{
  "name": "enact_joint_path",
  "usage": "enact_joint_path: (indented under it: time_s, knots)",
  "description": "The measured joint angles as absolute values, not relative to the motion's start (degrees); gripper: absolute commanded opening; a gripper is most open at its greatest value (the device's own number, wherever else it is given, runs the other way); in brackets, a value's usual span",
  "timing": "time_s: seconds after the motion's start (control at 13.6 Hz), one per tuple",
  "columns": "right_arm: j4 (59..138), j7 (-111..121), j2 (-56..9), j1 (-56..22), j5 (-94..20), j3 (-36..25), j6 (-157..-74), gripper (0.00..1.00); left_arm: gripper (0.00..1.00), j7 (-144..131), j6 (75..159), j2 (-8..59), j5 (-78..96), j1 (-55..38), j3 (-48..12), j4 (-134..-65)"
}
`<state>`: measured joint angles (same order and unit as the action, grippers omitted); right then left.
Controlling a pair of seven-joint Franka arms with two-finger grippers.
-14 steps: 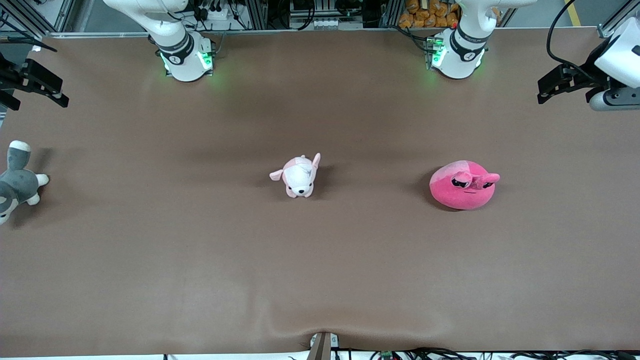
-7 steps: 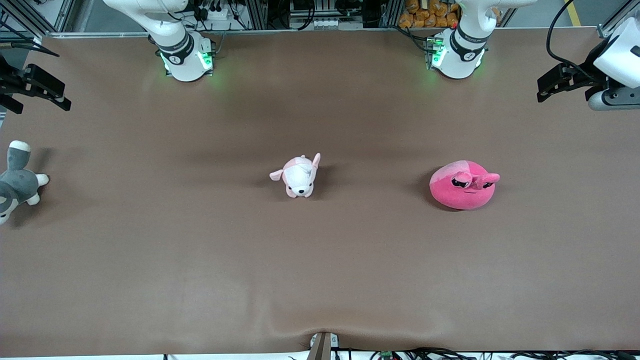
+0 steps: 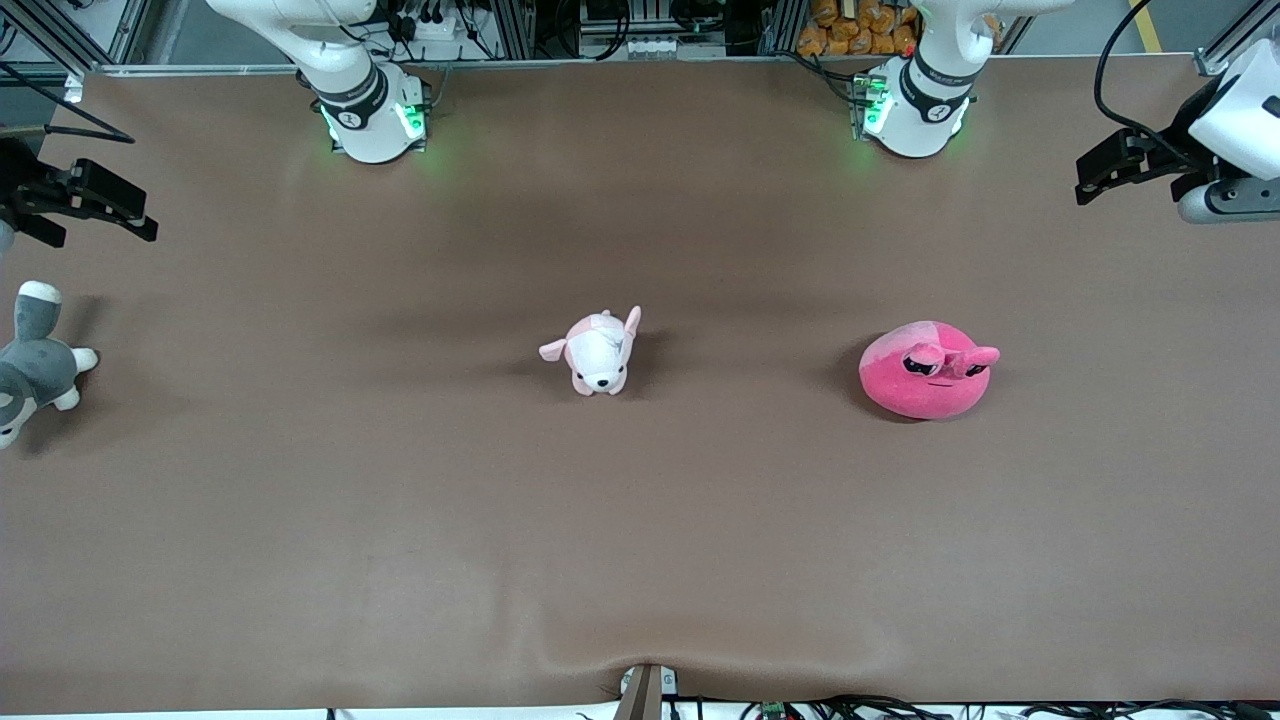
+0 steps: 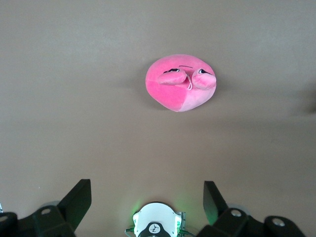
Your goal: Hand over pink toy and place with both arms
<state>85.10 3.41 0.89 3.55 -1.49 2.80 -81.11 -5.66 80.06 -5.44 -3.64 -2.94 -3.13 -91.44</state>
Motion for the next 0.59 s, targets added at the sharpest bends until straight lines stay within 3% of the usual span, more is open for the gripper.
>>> enact_joint_path:
  time_s: [0.59]
  knots:
    - [85.1,3.4,-1.0,3.8,-1.5,2.7,-81.1,1.00,1.00,-5.7,80.1,-5.4,-3.6,-2.9,-3.1,-91.7]
